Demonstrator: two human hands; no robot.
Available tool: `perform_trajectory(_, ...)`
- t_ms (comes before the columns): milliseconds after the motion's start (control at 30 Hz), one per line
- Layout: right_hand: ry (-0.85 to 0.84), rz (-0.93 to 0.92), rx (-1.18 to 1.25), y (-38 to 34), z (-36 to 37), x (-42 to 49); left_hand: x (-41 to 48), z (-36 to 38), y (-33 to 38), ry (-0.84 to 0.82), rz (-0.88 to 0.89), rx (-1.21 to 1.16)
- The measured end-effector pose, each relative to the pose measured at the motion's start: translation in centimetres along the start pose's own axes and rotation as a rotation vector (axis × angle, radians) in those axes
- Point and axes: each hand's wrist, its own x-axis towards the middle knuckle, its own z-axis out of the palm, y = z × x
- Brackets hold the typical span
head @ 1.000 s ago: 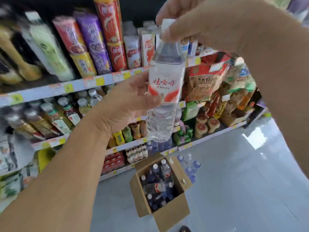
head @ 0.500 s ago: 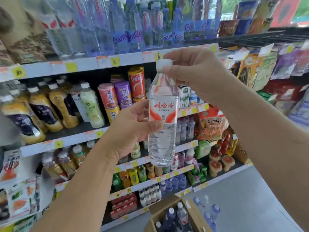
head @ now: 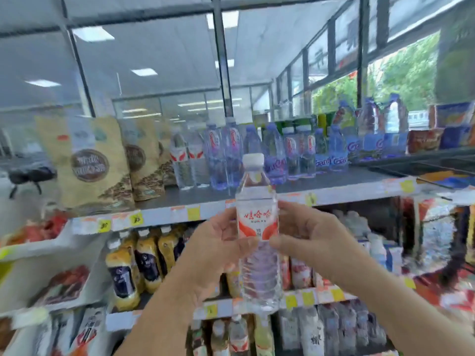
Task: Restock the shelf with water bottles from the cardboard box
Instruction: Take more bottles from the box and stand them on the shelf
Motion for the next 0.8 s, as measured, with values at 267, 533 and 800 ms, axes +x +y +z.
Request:
perform_trajectory(267, -0.099, -0.09, -0.006, -1.2, 5.2, 8.0, 3.6, -7.5, 5.2, 0.108, 0.096, 0.156)
perform_trajectory(533, 0.028, -0.104, -0.038, -3.3, 10.4, 19.7, 10.5, -17.8, 7.2, 0.116, 0.196, 0.101)
perform_trajectory(800, 0.074, 0.019, -0.181, 2.4, 15.2, 28.0, 17.1, -25.6, 2.7, 0.115, 0.075, 0.392)
